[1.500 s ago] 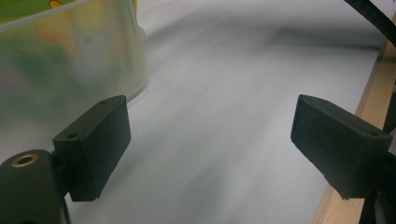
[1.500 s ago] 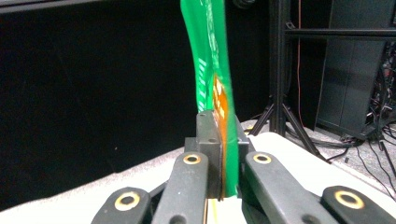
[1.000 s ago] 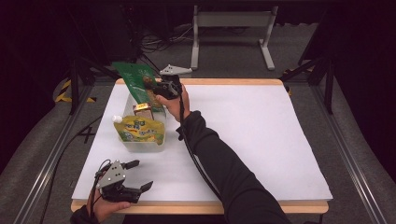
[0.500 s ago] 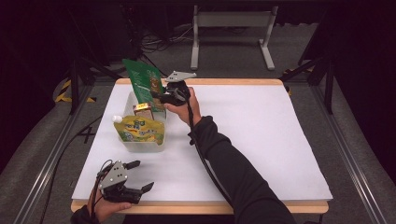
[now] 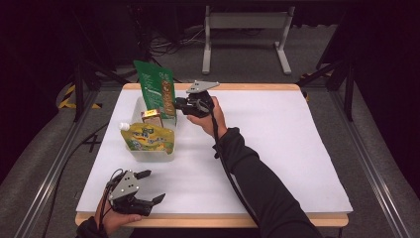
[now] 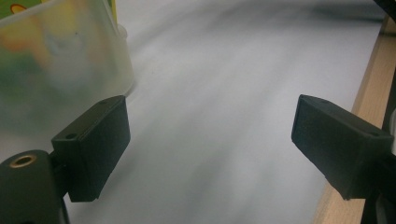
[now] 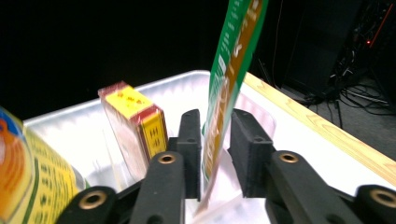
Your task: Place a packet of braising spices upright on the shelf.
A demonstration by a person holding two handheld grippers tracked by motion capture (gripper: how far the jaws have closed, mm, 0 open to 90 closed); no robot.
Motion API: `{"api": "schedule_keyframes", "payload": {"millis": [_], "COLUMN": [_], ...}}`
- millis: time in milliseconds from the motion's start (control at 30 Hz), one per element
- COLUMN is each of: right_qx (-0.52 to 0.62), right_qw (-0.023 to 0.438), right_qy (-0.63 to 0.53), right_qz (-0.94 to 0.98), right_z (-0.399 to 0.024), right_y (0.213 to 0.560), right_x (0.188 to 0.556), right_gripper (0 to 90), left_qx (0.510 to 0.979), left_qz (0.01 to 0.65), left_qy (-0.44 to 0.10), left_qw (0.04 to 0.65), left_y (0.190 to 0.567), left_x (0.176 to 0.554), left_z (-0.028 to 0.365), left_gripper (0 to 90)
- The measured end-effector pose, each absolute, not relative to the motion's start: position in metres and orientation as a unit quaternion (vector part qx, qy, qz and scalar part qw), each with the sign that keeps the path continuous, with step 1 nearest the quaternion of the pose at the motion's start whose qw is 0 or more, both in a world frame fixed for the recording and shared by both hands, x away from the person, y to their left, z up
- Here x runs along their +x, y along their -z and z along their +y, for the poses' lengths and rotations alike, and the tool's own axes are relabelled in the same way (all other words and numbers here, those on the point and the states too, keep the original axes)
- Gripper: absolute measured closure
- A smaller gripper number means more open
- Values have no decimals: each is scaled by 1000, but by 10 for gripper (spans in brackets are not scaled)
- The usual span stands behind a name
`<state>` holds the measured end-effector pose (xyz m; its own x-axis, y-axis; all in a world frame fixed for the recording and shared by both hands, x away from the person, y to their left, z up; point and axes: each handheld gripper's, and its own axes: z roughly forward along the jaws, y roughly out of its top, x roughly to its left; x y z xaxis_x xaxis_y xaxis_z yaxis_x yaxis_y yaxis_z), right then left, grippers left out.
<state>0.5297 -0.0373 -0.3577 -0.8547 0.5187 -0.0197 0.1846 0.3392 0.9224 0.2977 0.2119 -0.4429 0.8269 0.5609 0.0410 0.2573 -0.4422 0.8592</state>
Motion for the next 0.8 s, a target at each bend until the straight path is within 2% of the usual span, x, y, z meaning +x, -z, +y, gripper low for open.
{"api": "schedule_keyframes", "payload": {"millis": [800], "right_qx": [206], "right_qw": [184], "right_qy": [-488], "right_qz": [828], "right_z": [-84], "right_y": [354], "right_x": [499], "right_gripper": [747], "left_qx": [843], "left_qz": [241], "left_qy": [-160], "left_qw": [454], "left_y": [446], "left_x": [299], "left_z": [206], "left_gripper": [126]}}
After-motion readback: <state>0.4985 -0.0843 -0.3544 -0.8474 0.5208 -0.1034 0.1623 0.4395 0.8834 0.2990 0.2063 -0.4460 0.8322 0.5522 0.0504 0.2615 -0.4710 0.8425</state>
